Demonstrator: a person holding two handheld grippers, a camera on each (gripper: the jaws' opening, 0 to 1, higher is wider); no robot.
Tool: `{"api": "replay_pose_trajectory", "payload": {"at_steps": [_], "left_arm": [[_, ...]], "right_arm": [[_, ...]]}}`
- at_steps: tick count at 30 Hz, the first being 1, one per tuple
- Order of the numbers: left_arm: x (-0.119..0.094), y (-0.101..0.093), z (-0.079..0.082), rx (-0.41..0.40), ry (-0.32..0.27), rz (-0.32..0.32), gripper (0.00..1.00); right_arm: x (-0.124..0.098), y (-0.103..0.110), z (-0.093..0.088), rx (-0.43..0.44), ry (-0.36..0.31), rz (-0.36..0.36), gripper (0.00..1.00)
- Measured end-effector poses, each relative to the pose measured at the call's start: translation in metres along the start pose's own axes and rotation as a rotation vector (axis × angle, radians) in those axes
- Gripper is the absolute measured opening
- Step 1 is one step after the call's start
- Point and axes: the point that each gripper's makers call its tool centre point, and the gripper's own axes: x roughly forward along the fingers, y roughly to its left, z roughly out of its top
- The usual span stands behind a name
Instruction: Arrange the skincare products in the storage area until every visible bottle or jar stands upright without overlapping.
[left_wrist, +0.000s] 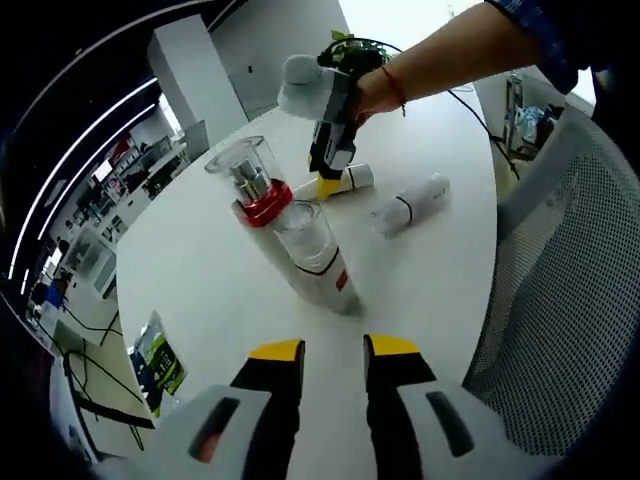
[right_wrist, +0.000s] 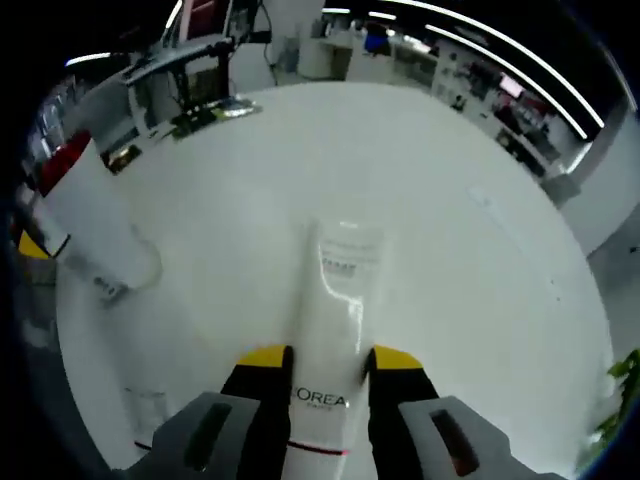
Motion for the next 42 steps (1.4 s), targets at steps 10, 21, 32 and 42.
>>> {"api": "replay_pose_trajectory", "payload": {"at_steps": [10, 21, 32, 42], "left_arm": [[-0.008, 0.012, 0.011, -0.169, -0.085, -0.002, 0.27], [-0.017, 0.007, 0.025, -0.3, -0.176, -0.098, 0.26], [-0.027, -0.018, 0.046, -0.4, -0.252, -0.276, 0.28], [-0.062, -0.029, 0.096, -0.633, -0.521, -0.544, 0.27]], "right_arm": [[-0.039, 0.017, 0.007, -0.016, -0.215, -0.07, 0.24], [-0.09, 0.027, 0.017, 0.074, -0.358, -0.097, 0.23], [-0.16, 0.091, 0.034, 0.055, -0.53, 0.016, 0.24], [-0.175, 0.181, 0.067, -0.047, -0.554, 0.228, 0.25]]}}
